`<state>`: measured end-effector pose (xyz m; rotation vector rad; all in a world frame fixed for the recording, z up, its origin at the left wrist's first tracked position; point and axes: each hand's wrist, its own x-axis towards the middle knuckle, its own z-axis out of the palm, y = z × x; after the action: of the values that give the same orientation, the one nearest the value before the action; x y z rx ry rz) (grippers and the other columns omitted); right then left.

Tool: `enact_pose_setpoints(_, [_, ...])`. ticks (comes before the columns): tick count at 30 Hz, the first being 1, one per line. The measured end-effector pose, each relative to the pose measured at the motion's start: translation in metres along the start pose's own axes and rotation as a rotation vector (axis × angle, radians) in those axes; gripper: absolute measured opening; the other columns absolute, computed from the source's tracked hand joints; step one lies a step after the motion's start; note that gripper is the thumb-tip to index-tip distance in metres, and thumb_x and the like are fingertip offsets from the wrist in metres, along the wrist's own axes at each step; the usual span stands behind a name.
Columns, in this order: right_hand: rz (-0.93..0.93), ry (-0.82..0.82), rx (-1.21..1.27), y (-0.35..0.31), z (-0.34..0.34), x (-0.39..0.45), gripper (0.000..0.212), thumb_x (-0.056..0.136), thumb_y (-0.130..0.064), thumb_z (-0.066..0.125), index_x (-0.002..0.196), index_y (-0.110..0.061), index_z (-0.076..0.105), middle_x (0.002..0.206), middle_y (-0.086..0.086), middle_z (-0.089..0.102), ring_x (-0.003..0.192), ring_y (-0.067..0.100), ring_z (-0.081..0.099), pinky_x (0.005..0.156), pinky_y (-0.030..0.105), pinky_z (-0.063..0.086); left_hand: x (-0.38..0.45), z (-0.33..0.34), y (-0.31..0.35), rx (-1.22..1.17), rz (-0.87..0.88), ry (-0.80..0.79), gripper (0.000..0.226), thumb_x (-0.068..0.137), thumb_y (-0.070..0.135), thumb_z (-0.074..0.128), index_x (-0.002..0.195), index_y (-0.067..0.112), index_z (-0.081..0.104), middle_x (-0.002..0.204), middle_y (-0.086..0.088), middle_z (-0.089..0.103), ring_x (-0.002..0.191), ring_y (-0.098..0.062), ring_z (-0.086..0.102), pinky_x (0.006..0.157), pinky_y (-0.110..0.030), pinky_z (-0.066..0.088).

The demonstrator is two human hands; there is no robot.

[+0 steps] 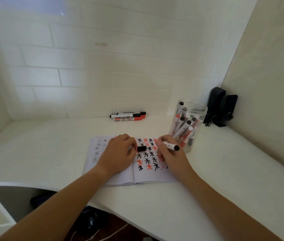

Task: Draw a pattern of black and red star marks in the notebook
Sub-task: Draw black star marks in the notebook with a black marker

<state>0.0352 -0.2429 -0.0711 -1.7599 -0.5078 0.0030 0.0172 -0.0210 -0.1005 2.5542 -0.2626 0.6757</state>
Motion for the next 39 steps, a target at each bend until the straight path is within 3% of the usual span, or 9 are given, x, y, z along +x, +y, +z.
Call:
enact_pose_setpoints(3, [0.022,0.022,0.068,0.003,-0.004,-0.001,0.027,0.111,-0.027,0.046,0.101,-0.014,0.068,0.070,0.009,0.057,0.055,0.022,0.051,0.047,0.029,0.043,0.000,0.001,-0.003,0.028,-0.011,-0.027,0.022,0.086,0.037,0.038,0.091,0.033,0.059,0.096,0.014,0.058,0.091,-0.007,0.054,0.100,-0.035,0.039])
enact_pose_setpoints(6, [0.069,0.051,0.137,0.005,-0.009,-0.005,0.022,0.110,-0.015,0.048,0.108,-0.013,0.069,0.074,0.014,0.063,0.055,0.023,0.055,0.045,0.025,0.041,0.000,0.003,-0.005,0.052,-0.009,-0.051,0.022,0.086,0.037,0.035,0.092,0.033,0.056,0.096,0.014,0.058,0.098,-0.009,0.055,0.108,-0.039,0.035])
enact_pose_setpoints(9, [0.138,0.081,0.187,0.008,-0.014,-0.006,0.016,0.105,-0.005,0.051,0.105,-0.009,0.066,0.079,0.017,0.067,0.057,0.028,0.058,0.044,0.026,0.040,-0.001,0.005,-0.005,0.049,-0.051,-0.108,0.027,0.088,0.035,0.035,0.103,0.032,0.057,0.122,0.010,0.062,0.140,-0.014,0.040,0.122,-0.039,0.015])
enact_pose_setpoints(11, [0.179,0.084,0.174,0.009,-0.019,-0.007,0.015,0.104,-0.005,0.053,0.102,-0.008,0.067,0.080,0.016,0.068,0.058,0.027,0.059,0.046,0.028,0.041,-0.001,0.005,-0.005,0.037,-0.088,-0.143,0.031,0.091,0.034,0.035,0.113,0.033,0.057,0.139,0.010,0.055,0.151,-0.015,0.022,0.125,-0.042,0.004])
enact_pose_setpoints(18, [0.153,0.041,0.061,0.003,-0.031,-0.015,0.004,0.098,-0.014,0.068,0.097,-0.010,0.068,0.070,0.012,0.064,0.058,0.026,0.058,0.046,0.029,0.043,0.000,0.004,-0.004,0.074,-0.107,-0.235,0.050,0.095,0.040,0.026,0.137,0.036,0.052,0.155,0.012,0.040,0.153,-0.013,0.012,0.125,-0.046,0.003])
enact_pose_setpoints(22, [0.171,0.003,-0.066,0.001,-0.036,-0.018,0.021,0.099,-0.023,0.068,0.086,-0.008,0.061,0.058,0.012,0.061,0.049,0.027,0.053,0.044,0.030,0.044,0.000,0.002,-0.004,0.085,-0.105,-0.252,0.054,0.093,0.043,0.021,0.138,0.036,0.050,0.154,0.013,0.040,0.153,-0.012,0.013,0.125,-0.046,0.004])
enact_pose_setpoints(27, [0.228,-0.048,-0.029,-0.007,-0.035,-0.022,0.014,0.100,-0.017,0.066,0.099,-0.006,0.058,0.080,0.014,0.074,0.054,0.035,0.066,0.046,0.033,0.049,0.001,0.004,-0.007,0.114,-0.103,-0.278,0.053,0.095,0.048,0.025,0.142,0.039,0.047,0.156,0.014,0.037,0.154,-0.013,0.011,0.125,-0.047,0.003])
enact_pose_setpoints(34, [0.185,-0.118,0.005,-0.019,0.001,-0.035,0.017,0.098,-0.015,0.070,0.097,-0.003,0.057,0.082,0.014,0.076,0.055,0.031,0.067,0.041,0.028,0.048,0.003,0.003,-0.006,0.141,-0.104,-0.306,0.056,0.091,0.054,0.027,0.144,0.042,0.042,0.158,0.014,0.033,0.154,-0.013,0.005,0.124,-0.050,-0.002])
enact_pose_setpoints(39, [0.187,-0.158,-0.069,-0.017,0.015,-0.038,0.017,0.098,-0.014,0.068,0.094,-0.002,0.057,0.076,0.014,0.074,0.053,0.027,0.065,0.041,0.027,0.046,0.007,-0.004,-0.004,0.141,-0.103,-0.421,0.089,0.068,0.072,0.017,0.150,0.041,0.034,0.164,0.013,0.022,0.154,-0.012,-0.004,0.124,-0.049,-0.006])
